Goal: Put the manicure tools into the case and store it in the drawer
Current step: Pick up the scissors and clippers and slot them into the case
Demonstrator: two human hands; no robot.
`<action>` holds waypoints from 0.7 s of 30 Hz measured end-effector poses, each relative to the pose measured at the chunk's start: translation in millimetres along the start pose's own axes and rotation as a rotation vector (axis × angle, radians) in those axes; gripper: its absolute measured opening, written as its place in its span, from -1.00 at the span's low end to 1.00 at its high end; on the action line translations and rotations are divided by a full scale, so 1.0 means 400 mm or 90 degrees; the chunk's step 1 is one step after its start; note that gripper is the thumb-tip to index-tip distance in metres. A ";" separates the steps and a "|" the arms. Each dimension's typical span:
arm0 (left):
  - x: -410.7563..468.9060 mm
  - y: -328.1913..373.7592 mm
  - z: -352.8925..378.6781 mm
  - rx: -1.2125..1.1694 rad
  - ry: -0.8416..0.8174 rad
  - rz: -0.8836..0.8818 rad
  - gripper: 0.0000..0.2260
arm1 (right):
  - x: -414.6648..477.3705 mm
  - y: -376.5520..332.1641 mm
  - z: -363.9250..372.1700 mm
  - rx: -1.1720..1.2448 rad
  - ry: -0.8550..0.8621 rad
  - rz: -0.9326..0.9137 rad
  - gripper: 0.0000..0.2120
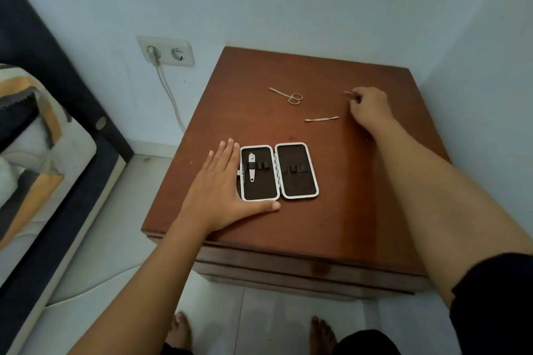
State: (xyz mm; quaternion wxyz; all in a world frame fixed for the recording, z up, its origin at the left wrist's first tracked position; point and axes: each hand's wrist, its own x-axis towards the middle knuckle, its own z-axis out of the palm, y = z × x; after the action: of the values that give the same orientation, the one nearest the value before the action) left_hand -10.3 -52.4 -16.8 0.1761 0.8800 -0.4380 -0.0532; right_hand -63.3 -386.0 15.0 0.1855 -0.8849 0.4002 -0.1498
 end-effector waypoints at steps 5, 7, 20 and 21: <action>-0.002 0.006 -0.007 -0.007 0.003 -0.006 0.20 | -0.022 -0.012 0.002 -0.006 0.056 -0.031 -0.77; -0.003 0.011 -0.011 -0.018 -0.001 -0.009 0.19 | -0.042 -0.029 -0.002 0.029 0.075 -0.050 -0.78; -0.015 0.021 -0.020 -0.035 -0.011 -0.021 0.17 | -0.301 -0.254 0.053 0.360 -0.121 -0.122 -0.90; -0.014 0.020 -0.020 -0.036 -0.011 -0.020 0.17 | -0.298 -0.253 0.056 0.345 -0.129 -0.123 -0.91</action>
State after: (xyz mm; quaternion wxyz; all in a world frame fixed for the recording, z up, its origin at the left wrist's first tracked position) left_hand -17.9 -50.1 -7.0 0.1961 0.8811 -0.4236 -0.0762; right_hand -63.7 -228.2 26.7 0.4387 -0.8476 0.2389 -0.1789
